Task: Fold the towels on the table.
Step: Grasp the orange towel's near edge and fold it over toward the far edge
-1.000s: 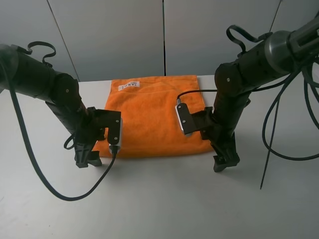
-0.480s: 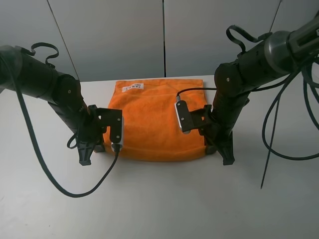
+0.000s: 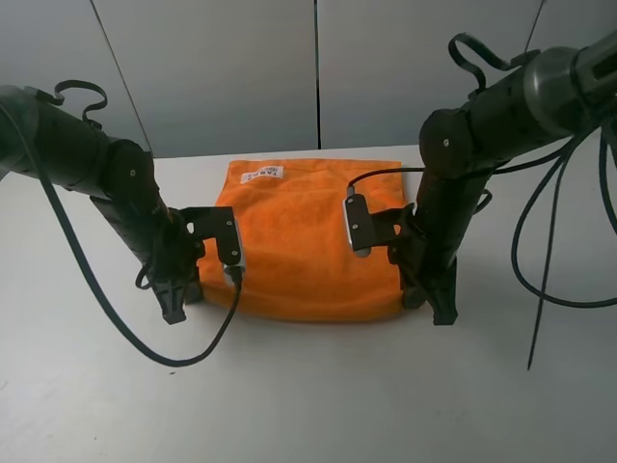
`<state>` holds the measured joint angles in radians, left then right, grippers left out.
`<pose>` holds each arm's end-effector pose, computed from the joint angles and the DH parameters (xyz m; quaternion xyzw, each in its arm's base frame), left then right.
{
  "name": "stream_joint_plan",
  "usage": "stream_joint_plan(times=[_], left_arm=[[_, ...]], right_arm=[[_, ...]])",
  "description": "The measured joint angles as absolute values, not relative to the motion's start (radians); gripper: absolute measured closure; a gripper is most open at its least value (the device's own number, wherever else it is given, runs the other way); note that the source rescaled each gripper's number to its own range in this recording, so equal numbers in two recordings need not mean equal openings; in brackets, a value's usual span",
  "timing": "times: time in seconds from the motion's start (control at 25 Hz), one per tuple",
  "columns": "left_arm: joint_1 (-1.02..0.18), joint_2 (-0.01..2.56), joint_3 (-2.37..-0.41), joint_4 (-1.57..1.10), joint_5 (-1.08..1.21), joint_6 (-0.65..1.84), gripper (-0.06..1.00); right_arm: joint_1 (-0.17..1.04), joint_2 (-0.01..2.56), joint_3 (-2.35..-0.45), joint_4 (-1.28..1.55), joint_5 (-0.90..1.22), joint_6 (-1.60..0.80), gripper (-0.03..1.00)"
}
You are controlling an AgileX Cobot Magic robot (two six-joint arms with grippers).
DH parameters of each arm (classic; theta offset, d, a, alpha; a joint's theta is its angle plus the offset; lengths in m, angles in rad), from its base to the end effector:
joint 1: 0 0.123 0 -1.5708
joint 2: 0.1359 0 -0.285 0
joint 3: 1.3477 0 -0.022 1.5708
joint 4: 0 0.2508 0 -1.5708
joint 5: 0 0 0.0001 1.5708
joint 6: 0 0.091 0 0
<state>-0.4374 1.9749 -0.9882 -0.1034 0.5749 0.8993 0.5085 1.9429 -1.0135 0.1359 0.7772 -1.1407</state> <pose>0.2955 -0.1438 0.0943 0.5852 0.8089 -0.0183 0.0537 0.2735 0.1624 0.1090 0.6987 -0.7135 -0.0517 0.0086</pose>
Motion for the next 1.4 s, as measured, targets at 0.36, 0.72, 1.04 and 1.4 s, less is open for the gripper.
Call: stream_joint_plan(times=[0.36, 0.72, 1.04, 1.4], left_arm=[[-0.437, 1.822, -0.930, -0.160, 0.665, 0.820, 0.94], [-0.437, 1.690, -0.810, -0.166, 0.671, 0.755, 0.94], [-0.453, 1.549, -0.778, -0.104, 0.694, 0.648, 0.94], [-0.455, 1.497, -0.778, 0.057, 0.665, 0.555, 0.94]], right_arm=[[0.509, 1.838, -1.012, 0.213, 0.896, -1.126, 0.96], [0.509, 1.762, -1.012, 0.317, 0.964, -1.110, 0.96], [0.509, 1.758, -1.012, 0.336, 0.998, -1.092, 0.96], [0.509, 1.758, -1.012, 0.283, 0.895, -1.003, 0.96]])
